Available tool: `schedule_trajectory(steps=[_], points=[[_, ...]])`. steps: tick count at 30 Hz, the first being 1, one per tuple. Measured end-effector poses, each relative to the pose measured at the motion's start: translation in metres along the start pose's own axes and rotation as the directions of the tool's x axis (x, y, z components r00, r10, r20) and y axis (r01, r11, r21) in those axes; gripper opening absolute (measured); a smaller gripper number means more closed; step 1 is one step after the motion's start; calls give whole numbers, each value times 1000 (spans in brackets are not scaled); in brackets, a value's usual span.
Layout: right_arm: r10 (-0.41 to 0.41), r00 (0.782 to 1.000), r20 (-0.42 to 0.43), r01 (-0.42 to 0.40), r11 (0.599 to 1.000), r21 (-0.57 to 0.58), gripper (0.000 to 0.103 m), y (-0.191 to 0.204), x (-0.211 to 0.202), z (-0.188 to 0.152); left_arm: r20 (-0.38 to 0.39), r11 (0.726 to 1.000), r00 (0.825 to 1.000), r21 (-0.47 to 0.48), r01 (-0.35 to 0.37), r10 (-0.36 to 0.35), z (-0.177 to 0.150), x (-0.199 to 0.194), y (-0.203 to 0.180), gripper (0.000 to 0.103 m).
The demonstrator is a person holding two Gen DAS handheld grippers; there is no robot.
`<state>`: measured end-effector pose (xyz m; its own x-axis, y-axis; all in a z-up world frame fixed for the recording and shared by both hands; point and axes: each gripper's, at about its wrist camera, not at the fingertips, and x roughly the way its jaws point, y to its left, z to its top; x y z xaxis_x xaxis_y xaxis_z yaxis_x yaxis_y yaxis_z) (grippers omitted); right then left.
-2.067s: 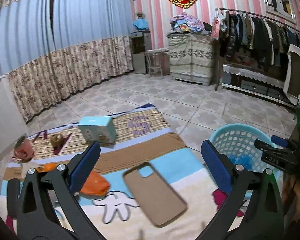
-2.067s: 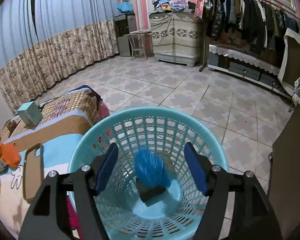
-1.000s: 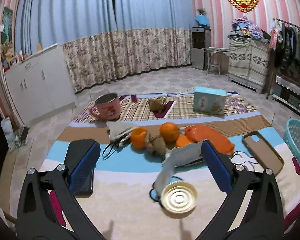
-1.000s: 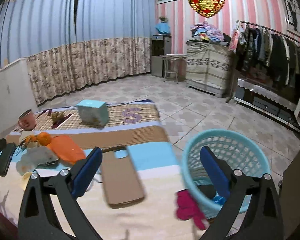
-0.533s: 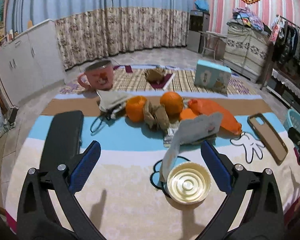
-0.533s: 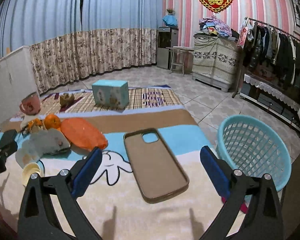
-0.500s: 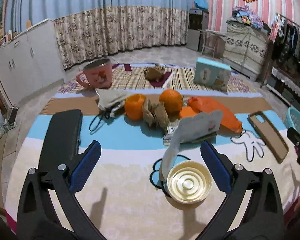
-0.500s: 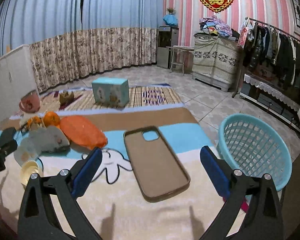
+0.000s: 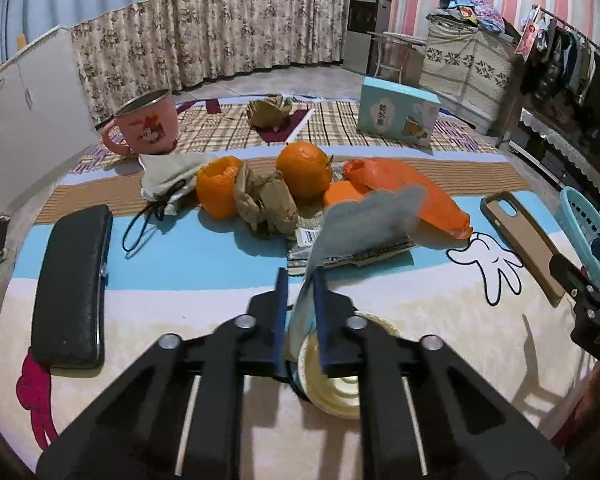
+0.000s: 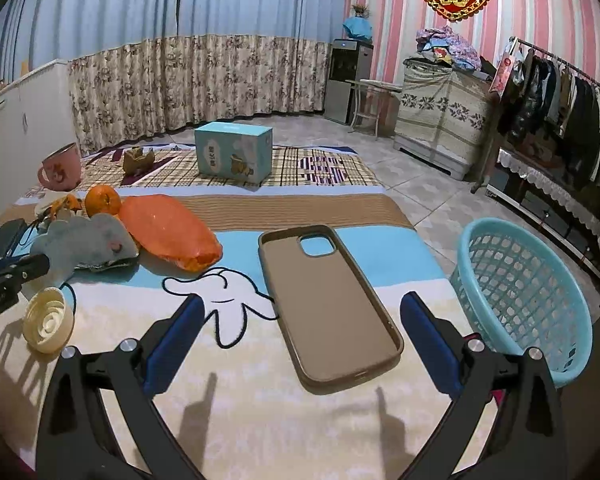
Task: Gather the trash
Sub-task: 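Move both tools back to the table and grasp the grey card with the left tool, then grasp the orange plastic bag with the right tool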
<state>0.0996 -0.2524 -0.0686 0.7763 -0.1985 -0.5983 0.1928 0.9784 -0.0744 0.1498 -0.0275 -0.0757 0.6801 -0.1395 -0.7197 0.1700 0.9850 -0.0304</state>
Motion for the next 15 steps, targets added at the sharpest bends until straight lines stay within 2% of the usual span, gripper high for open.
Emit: schedule_trajectory(steps=[4,9,15], points=[[21,1000,-2,-21,1000,-19,96,6,2,5,58,1000,998,-12,-14,15,3,-16,4,0],[68,998,-9,-68,996,-57,96,18,7,12,176,998,982,18,-68,64,6,-45,3,0],[100,994,-43,-105,987,-122,96,44,26,24,214,997,974,-11,-77,77,12,-57,18,0]])
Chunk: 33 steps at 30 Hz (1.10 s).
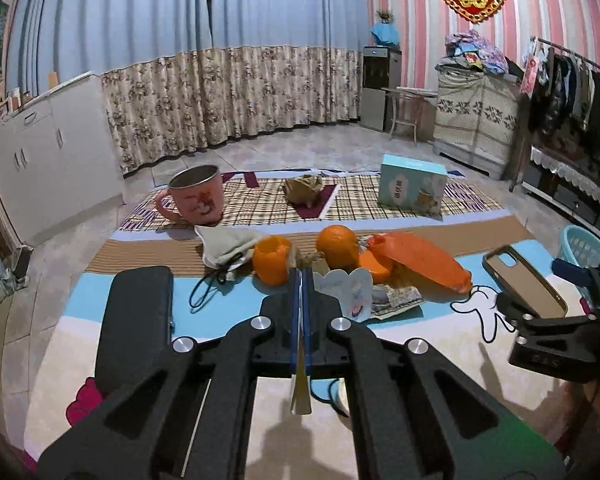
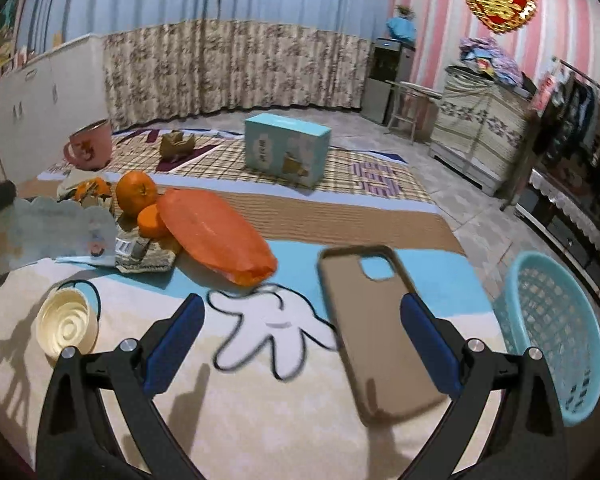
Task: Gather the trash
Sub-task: 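Grasp the orange plastic bag with the right tool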
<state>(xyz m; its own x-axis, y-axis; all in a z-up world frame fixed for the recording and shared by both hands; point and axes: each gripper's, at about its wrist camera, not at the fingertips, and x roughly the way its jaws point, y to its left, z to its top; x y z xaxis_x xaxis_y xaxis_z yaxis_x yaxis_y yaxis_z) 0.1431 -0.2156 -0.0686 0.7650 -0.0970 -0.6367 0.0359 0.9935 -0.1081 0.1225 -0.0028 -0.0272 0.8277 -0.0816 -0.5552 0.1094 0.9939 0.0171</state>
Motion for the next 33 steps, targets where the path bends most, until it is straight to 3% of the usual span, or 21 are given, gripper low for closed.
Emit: schedule_trajectory(steps=[11,13,15,18,23,33], points=[[29,993,-117,-36,998,-57,94,25,51,11,-58,995,998,-95,-7,2,-4,18,31,0],[38,991,-131,-47,997,-63,80,26,55,12,-62,995,998,-95,-5,-1,-5,20,31,0],[67,986,-155,-78,995,-64,54,26,60,13,-63,995,998,-97,1,-8,-5,21,30,0],[137,977,-161,-145,989,-40,29,22,62,12,-66,996,998,-92,3,-9,-6,22,28,0],[186,977,-105,-189,982,-24,12,12,44,15,-63,996,998,-91,11,-17,-7,23,26,0],[214,976,-35,-213,977,19,8,-29,-7,16,-23,998,999,-49,40,-41,-5,8,10,0]])
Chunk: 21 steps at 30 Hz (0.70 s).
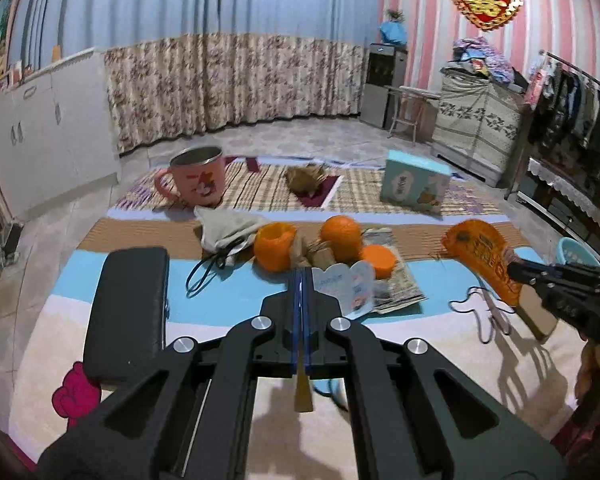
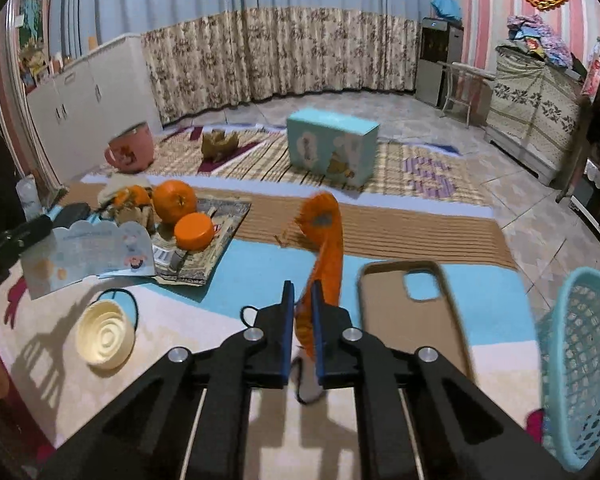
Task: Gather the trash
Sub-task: 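Grasp the orange plastic bag with the right tool, then carry the card and orange bag over the basket and open the left tool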
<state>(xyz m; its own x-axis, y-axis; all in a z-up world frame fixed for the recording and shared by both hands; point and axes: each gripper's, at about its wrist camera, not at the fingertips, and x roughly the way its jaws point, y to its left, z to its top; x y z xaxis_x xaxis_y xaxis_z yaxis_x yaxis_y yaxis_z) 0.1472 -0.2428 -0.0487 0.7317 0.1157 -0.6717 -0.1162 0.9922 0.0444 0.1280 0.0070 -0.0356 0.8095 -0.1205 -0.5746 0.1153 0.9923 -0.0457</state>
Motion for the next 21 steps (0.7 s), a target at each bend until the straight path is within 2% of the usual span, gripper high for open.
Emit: schedule_trajectory(steps=[6,13,16,21], points=[[-35,998,53,35,999,-1,7,-27,-42,-2,13,997,999,70,32,-33,9,-10,-33,0],[-89,989,116,82,994,66,6,-76,-89,-4,25,989,995,112,95,-98,24,-24,-82,0],[-124,983,132,114,990,80,6,-95,-106,-7,30,983,989,123,137,-142,32,-29,-103,0],[-204,969,142,183,972,148,6,-147,-132,-15,59,960,972,182,213,-226,48,-38,-163,0]])
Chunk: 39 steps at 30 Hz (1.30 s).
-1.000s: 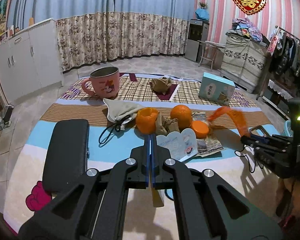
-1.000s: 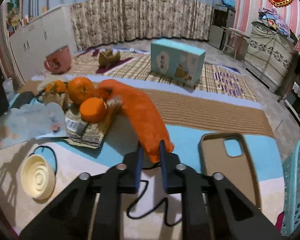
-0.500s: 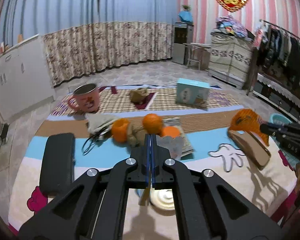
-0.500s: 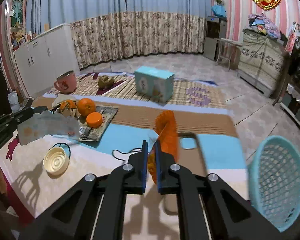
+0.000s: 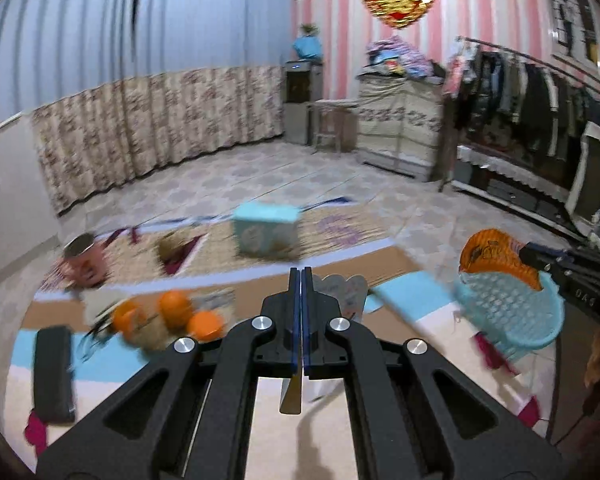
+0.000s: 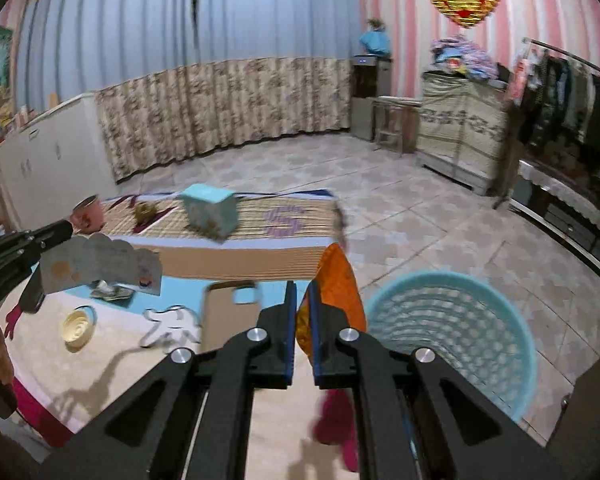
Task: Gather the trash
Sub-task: 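Carry the card and orange bag over the basket and open the left tool, then open the right tool to drop the orange plastic bag into the basket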
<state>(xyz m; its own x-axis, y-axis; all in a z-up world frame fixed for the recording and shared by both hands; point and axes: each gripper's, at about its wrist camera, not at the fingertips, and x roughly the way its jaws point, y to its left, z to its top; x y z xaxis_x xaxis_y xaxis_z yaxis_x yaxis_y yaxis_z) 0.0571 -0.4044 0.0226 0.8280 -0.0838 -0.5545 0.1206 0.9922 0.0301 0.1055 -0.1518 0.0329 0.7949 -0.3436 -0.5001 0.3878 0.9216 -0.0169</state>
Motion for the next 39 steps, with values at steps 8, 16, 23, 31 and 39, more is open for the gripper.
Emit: schedule_trajectory(steps=[8,16,23,31,39], points=[[-128,992,-21,130,988,86,6,-82,-9,-13,-9,982,985,73,174,-174,14,34,-108,0],[-165,984,-65,172,976,134,6,-127,8,-27,-100,958,961,102,269,-259,5,81,-179,0],[-161,982,-96,175,970,166,6,-144,25,-38,-180,948,941,88,307,-288,3,125,-205,0],[-159,980,-117,178,968,176,6,-144,40,-45,-158,963,958,87,255,-240,7,129,-214,62],[-156,980,-126,175,972,157,6,-131,54,-44,-65,979,989,141,144,-136,17,102,-195,89]])
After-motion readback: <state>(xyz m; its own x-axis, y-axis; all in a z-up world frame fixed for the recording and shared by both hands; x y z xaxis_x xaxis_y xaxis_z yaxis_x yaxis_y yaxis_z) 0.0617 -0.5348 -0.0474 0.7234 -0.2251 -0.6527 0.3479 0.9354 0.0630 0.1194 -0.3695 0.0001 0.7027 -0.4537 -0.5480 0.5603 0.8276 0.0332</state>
